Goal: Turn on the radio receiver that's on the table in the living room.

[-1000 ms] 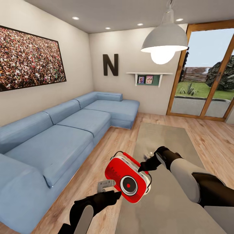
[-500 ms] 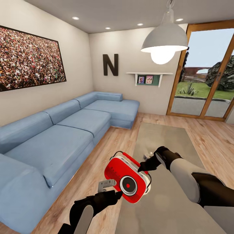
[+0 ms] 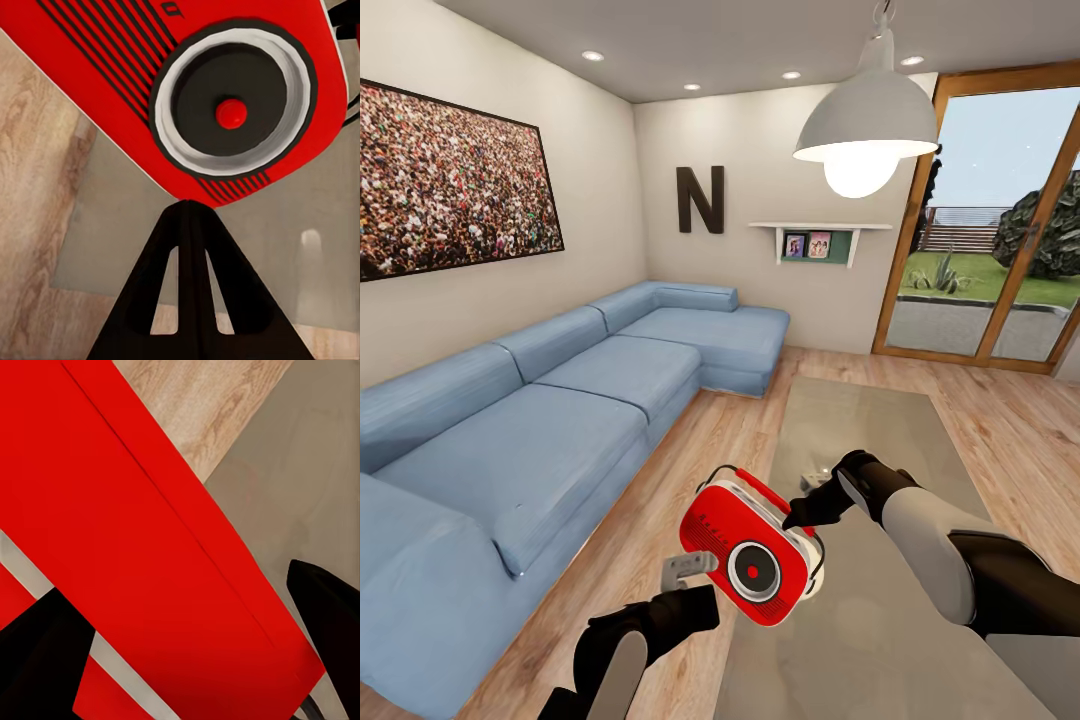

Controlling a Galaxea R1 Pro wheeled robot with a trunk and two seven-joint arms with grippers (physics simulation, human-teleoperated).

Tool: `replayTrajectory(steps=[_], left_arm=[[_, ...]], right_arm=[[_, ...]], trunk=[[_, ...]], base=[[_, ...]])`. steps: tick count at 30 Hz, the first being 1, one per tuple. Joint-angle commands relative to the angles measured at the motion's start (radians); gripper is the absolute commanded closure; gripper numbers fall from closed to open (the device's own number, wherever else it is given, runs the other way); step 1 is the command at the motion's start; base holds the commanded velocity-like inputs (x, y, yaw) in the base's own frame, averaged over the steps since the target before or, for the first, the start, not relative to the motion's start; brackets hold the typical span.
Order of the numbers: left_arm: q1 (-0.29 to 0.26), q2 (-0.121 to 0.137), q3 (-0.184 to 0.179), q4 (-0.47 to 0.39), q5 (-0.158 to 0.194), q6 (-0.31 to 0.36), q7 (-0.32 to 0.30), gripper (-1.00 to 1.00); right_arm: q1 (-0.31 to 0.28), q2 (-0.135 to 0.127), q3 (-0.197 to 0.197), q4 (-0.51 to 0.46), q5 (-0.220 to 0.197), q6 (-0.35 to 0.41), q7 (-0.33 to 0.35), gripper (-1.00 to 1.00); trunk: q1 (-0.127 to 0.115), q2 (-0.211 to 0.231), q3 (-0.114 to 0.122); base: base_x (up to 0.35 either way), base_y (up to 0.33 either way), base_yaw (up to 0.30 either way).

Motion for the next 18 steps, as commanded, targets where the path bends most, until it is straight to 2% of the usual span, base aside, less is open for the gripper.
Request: replayTrajectory(steps=[1,3,5,9,13,18], left_arm=[[0.000,0.000,0.000,0.000,0.000,0.000,0.000,1.00],[0.000,0.000,-0.003,0.000,0.000,-0.003,0.000,1.00],[0.000,0.000,-0.024,0.000,0.000,-0.007,0.002,1.00],[0.000,0.000,-0.131,-0.001,-0.001,-0.033,0.011,1.00],[0.000,0.000,-0.153,-0.001,-0.001,-0.060,0.013,1.00],[-0.034,0.000,-0.155,-0.001,-0.001,-0.063,0.012,1.00]], right_arm=[[0.000,0.000,-0.013,0.000,-0.013,0.004,0.000,1.00],[0.000,0.000,-0.013,0.000,-0.013,0.005,-0.002,1.00],[0.000,0.000,-0.013,0.000,-0.014,0.005,-0.005,1.00],[0.000,0.000,-0.013,0.000,-0.014,0.006,-0.007,1.00],[0.000,0.000,-0.013,0.000,-0.014,0.008,-0.007,1.00],[0.000,0.001,-0.013,0.000,-0.014,0.008,-0.008,1.00]], trunk=[[0.000,0.000,0.000],[0.000,0.000,0.000],[0.000,0.000,0.000],[0.000,0.000,0.000],[0.000,0.000,0.000],[0.000,0.000,0.000]], base=[[0.000,0.000,0.000],[0.000,0.000,0.000],[0.000,0.000,0.000],[0.000,0.000,0.000],[0.000,0.000,0.000],[0.000,0.000,0.000]])
